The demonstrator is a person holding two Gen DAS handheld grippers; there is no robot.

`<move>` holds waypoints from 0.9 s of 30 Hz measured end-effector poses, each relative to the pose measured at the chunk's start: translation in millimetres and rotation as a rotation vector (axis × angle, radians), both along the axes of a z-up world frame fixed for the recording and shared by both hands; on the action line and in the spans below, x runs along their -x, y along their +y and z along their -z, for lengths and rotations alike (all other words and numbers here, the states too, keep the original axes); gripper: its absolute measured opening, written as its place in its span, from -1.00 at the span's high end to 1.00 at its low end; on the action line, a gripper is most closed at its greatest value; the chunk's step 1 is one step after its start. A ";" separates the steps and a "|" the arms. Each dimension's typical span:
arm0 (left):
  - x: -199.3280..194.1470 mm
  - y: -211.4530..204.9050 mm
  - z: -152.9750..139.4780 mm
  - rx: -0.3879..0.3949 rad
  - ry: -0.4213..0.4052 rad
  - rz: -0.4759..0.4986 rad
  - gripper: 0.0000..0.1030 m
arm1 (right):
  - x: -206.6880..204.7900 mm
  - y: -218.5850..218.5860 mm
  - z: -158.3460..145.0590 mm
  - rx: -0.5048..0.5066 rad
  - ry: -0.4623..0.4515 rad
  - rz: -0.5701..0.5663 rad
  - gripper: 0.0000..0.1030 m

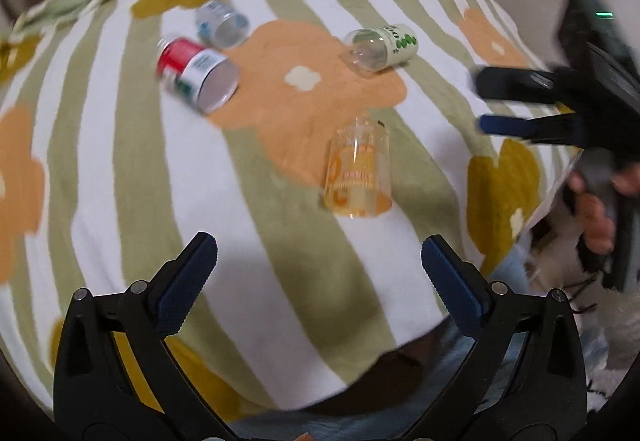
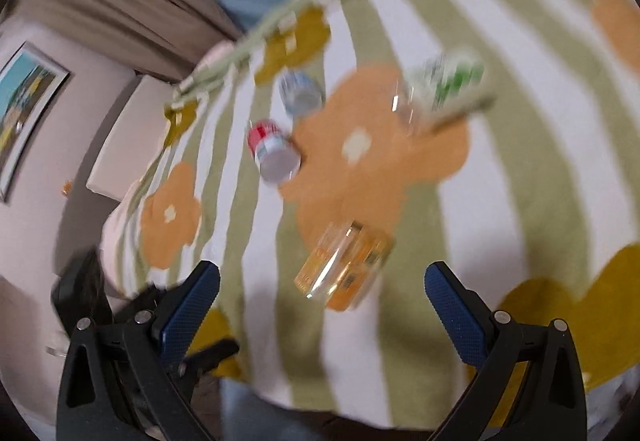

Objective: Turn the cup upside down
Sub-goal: 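Set the amber cup down on the blanket and open the left tool, then lower the right tool over the amber cup and close on it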

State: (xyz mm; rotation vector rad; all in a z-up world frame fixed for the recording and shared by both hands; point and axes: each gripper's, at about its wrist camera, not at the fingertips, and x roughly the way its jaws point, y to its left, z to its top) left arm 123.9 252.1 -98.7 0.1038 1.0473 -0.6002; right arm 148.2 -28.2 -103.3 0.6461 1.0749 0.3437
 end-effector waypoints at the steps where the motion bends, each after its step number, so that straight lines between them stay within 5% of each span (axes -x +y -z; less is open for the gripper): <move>1: 4.7 6.3 1.4 0.002 -0.004 -0.015 -0.98 | -5.3 0.4 7.3 -0.037 0.034 0.016 -0.99; 7: 21.7 22.1 7.5 -0.069 -0.053 -0.023 -0.98 | -36.9 10.9 45.3 -0.111 0.222 0.096 -0.99; 14: 22.5 35.6 7.7 -0.018 -0.057 -0.004 -0.98 | -59.0 24.7 67.9 -0.088 0.342 0.128 -0.95; 22: 16.8 41.1 16.9 -0.005 -0.028 -0.006 -0.98 | -74.6 40.3 81.6 0.024 0.382 0.079 -0.59; 27: 15.2 40.9 21.4 0.012 -0.012 -0.003 -0.98 | -78.1 41.2 88.4 0.028 0.379 0.079 -0.16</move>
